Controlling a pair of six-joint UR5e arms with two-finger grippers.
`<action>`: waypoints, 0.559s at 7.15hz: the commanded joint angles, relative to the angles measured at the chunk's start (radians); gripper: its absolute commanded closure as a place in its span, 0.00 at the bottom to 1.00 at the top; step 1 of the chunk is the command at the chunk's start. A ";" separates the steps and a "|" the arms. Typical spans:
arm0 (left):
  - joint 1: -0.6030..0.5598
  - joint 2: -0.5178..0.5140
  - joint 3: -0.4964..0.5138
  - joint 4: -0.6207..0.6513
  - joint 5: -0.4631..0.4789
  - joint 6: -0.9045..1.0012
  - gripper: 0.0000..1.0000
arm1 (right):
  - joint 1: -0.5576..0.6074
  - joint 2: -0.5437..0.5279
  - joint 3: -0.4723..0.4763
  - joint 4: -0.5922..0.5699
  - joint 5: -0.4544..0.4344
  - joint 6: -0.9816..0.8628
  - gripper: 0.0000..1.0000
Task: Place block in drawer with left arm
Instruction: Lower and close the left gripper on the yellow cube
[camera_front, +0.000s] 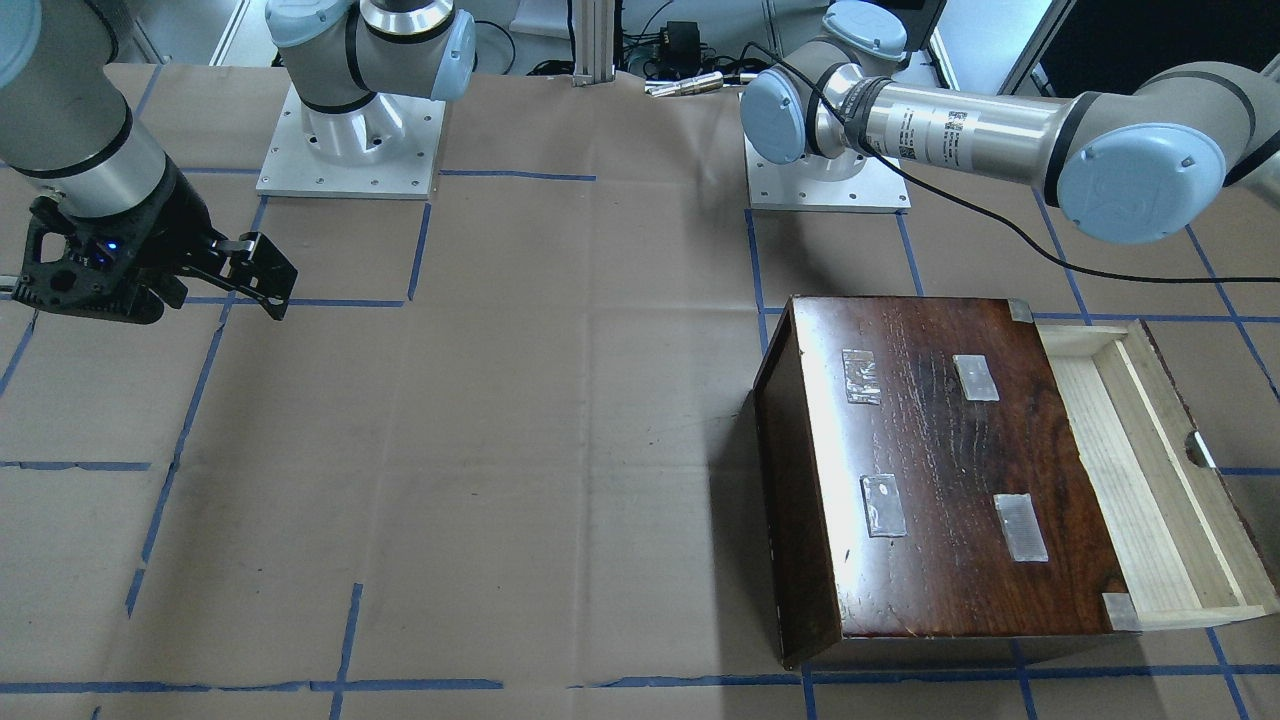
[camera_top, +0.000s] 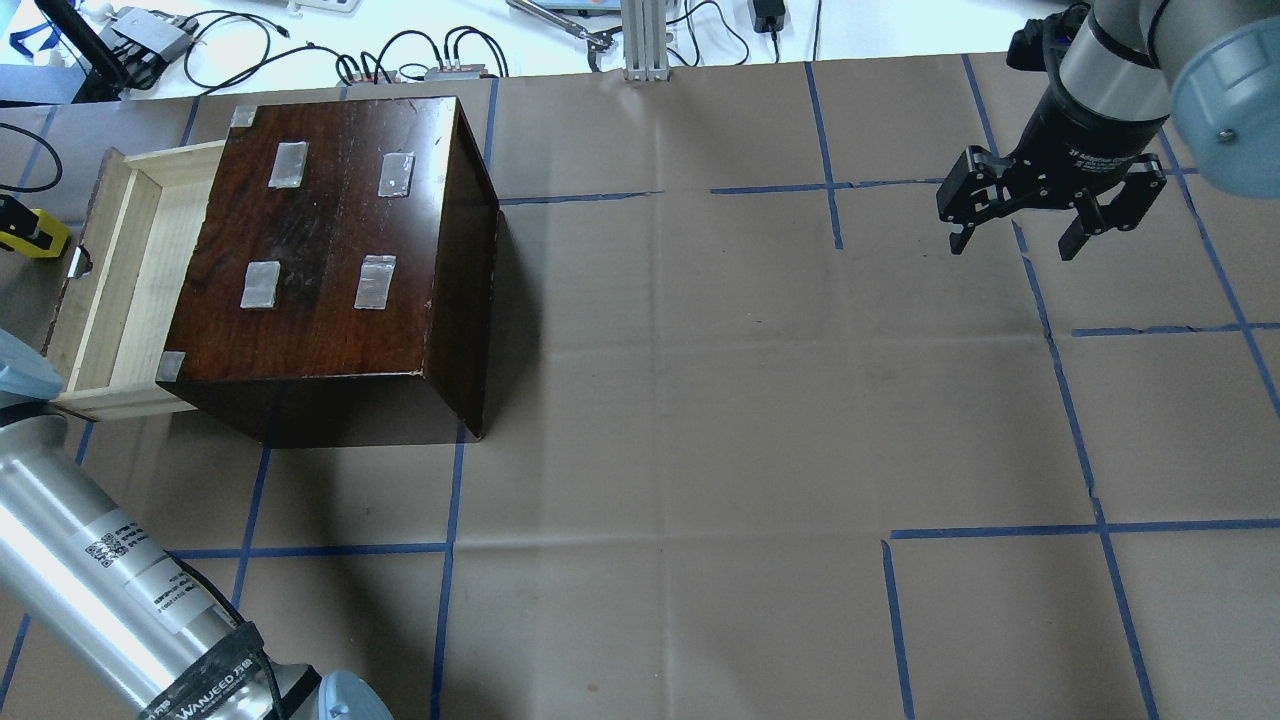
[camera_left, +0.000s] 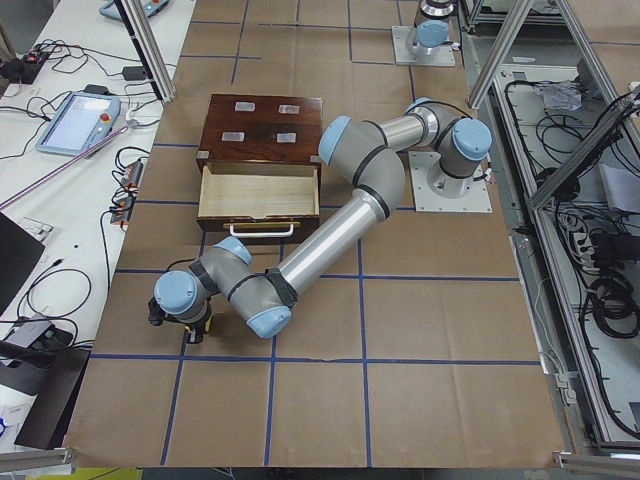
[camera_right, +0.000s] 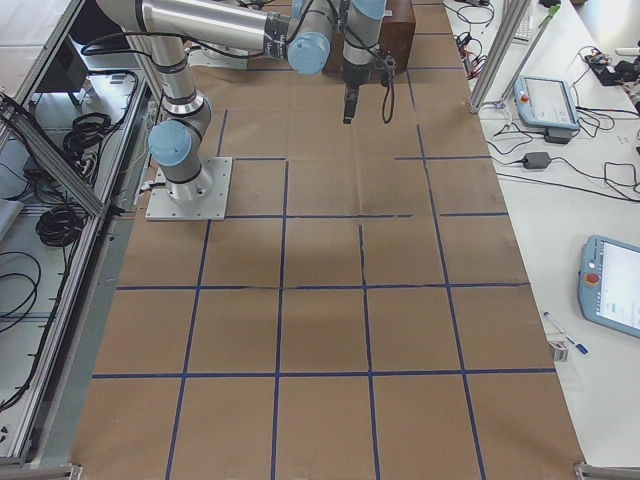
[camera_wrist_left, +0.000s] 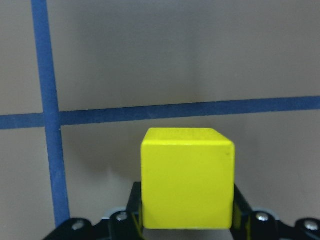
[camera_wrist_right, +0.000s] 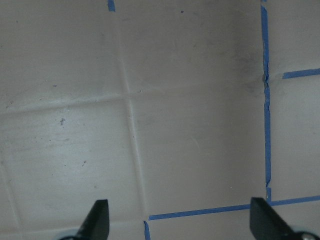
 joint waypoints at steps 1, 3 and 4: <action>0.002 0.053 -0.005 -0.019 0.009 0.001 0.76 | 0.000 0.000 0.000 0.000 0.000 0.000 0.00; 0.010 0.142 -0.026 -0.123 0.014 0.010 0.79 | 0.000 0.000 0.000 0.000 0.000 0.000 0.00; 0.030 0.182 -0.035 -0.146 0.017 0.012 0.79 | 0.000 0.000 0.000 0.000 0.000 0.000 0.00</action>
